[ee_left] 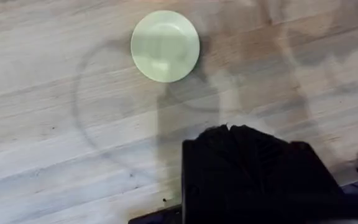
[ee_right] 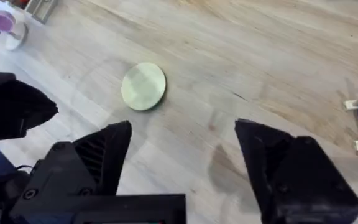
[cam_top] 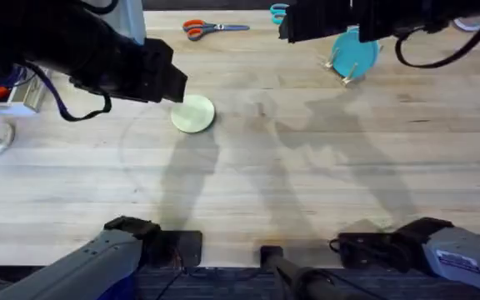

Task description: Pick up the plates from the table one by one and place each into a slot on the dish rack.

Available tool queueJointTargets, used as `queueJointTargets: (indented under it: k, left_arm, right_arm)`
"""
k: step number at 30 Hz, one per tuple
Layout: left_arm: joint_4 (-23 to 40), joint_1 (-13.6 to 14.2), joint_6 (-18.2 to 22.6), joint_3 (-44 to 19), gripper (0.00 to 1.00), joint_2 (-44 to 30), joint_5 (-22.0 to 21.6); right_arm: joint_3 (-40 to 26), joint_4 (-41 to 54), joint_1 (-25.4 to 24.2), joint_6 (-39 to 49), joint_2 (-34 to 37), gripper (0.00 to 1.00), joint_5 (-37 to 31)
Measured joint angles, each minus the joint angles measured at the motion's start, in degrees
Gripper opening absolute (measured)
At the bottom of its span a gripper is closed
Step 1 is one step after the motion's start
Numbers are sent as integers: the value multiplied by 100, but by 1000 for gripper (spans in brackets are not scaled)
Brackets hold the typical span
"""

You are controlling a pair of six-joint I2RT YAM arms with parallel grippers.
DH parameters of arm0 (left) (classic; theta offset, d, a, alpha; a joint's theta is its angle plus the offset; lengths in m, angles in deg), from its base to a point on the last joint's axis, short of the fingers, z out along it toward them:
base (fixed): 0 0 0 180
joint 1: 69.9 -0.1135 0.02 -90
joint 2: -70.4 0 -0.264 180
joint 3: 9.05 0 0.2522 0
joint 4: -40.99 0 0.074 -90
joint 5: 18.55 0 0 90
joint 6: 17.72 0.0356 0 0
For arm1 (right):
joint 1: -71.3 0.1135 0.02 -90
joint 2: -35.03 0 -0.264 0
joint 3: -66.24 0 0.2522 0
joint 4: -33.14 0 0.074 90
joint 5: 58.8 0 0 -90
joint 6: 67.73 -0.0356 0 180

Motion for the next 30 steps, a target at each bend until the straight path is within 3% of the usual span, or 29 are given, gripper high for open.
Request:
queueJointTargets:
  k: [8,13,22,30]
  left_arm:
    - [-329,-181,39,169,42,0,340]
    - [-412,-631,104,486,43,0,584]
    - [-478,-1619,582,800,43,-46,1057]
    - [-756,-1960,1039,984,43,-575,1423]
  right_arm:
    - [0,2,0,0,0,993,0]
    - [0,1,0,0,0,993,0]
    - [0,0,0,0,0,995,0]
    - [0,1,0,0,0,995,0]
